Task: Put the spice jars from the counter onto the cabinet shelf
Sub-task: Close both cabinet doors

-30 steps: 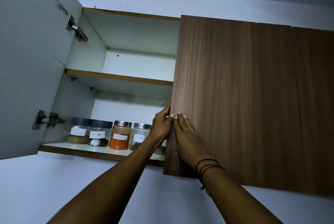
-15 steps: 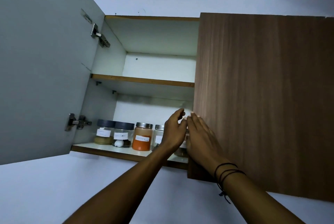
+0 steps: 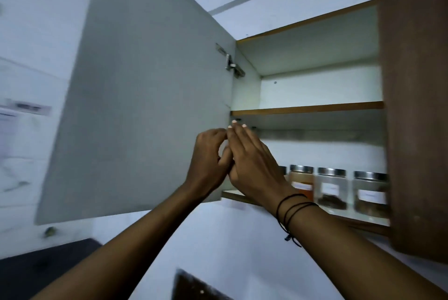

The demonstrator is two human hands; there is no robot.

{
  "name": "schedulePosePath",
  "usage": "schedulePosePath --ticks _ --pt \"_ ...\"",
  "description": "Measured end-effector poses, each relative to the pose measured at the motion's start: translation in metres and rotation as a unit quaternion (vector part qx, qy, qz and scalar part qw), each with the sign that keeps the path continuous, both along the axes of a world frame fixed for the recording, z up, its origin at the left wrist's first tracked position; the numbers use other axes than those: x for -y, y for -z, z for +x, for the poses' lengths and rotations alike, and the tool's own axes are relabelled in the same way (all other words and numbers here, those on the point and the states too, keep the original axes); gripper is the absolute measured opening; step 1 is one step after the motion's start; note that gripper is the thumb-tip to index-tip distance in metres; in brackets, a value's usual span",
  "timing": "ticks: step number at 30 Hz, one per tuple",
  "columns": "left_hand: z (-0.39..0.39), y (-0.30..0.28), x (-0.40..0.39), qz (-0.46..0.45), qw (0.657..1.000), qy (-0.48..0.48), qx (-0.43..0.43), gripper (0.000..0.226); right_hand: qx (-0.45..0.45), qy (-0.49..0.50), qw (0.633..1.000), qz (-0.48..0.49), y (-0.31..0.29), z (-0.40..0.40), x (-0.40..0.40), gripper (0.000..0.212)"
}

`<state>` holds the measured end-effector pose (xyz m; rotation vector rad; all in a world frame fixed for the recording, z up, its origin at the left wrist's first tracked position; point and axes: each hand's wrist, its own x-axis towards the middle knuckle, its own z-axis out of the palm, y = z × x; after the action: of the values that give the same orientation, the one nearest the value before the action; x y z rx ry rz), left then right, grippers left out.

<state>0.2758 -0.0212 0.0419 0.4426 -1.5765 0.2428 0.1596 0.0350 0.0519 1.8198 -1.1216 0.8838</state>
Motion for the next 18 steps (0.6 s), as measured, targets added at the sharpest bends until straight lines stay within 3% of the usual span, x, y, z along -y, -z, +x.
schedulePosePath --ticks 5,12,15,18 --pt "0.114 -0.002 -0.011 -0.026 0.982 -0.185 0.005 0.033 -0.014 -0.107 0.994 0.01 -0.001 0.098 0.017 0.067" --pt "0.219 -0.007 -0.04 -0.06 0.922 -0.382 -0.004 0.052 -0.014 -0.224 0.974 0.027 -0.007 0.199 0.014 0.07" --pt "0.244 -0.006 -0.045 0.031 0.927 -0.371 -0.048 0.071 0.002 -0.259 0.964 0.056 -0.005 0.23 0.011 0.07" --pt "0.263 -0.001 -0.04 0.139 0.958 -0.236 -0.083 0.081 0.02 -0.274 0.958 0.085 -0.001 0.248 0.013 0.066"
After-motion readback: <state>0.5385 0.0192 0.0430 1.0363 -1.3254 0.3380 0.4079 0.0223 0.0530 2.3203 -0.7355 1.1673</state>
